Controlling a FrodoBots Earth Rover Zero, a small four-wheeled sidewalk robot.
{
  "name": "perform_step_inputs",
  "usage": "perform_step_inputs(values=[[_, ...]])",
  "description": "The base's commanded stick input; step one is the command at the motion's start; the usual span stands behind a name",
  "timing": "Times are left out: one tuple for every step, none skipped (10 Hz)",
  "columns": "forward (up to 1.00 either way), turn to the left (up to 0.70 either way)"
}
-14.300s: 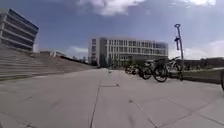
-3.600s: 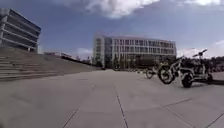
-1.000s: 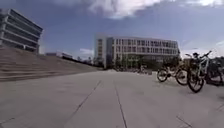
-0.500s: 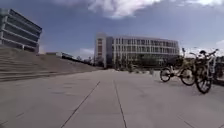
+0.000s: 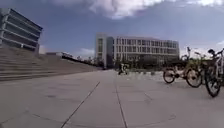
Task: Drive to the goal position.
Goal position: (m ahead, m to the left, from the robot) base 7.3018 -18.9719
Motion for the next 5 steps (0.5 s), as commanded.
perform_step_inputs(values=[[0.5, 0.01], [0.5, 0.01], [0.5, 0.01], [0.5, 0.01], [0.5, 0.01]])
